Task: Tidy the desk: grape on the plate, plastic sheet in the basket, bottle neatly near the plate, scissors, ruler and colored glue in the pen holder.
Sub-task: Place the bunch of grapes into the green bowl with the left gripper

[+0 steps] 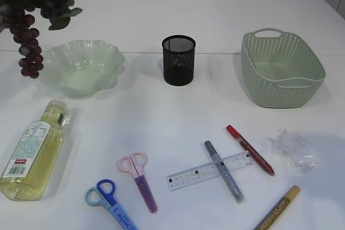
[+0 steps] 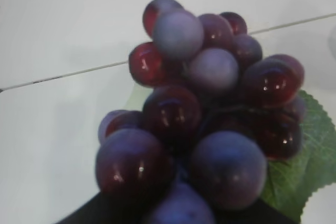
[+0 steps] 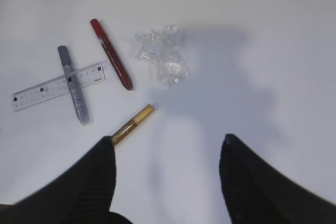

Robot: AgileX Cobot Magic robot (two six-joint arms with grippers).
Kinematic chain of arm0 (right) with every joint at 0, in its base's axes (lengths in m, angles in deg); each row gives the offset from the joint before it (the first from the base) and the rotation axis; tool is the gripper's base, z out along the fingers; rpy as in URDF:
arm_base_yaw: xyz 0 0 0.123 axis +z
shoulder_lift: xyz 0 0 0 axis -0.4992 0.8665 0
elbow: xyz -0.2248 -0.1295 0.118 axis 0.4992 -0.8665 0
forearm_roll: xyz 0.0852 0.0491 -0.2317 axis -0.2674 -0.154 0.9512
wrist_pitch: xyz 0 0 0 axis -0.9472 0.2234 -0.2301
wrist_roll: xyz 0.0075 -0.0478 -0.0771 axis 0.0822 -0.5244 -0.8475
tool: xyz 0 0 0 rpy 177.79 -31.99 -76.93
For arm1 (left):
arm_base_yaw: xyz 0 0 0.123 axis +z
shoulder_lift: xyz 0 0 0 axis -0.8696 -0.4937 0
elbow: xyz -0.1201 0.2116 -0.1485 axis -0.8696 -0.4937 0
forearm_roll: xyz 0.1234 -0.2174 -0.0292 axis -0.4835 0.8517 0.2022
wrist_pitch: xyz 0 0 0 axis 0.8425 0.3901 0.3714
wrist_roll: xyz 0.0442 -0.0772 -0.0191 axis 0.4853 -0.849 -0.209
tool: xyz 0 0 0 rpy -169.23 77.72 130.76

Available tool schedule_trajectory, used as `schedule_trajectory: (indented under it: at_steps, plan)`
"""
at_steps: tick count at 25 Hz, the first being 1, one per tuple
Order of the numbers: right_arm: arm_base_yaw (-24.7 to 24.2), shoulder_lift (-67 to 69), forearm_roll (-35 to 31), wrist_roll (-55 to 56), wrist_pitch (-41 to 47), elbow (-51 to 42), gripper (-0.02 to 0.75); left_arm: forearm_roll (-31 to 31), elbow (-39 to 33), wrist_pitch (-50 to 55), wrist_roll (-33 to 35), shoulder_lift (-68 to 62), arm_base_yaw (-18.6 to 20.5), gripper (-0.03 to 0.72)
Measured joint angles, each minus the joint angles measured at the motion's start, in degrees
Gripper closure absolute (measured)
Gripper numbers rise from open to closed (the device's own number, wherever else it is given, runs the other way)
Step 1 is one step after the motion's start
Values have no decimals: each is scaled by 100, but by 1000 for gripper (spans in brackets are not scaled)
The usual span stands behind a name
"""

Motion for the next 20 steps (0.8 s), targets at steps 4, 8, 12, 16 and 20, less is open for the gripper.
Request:
schedule_trajectory:
  at_steps: [4,8,12,16,20]
  plan:
    - [0,0,0,0,-14,0,247,25,0,-507,-9,-277,44,541]
    - [0,0,0,0,-14,0,247,114,0,-975,-9,-608,44,541]
    - [0,0,0,0,-14,0,247,165,0,-1541,-9,-919,44,540]
    - [0,0,0,0,-14,0,247,178,9,-1916,-9,-1181,44,534]
    - [0,0,0,0,-14,0,247,308,9,-1979,-9,-1468,44,456]
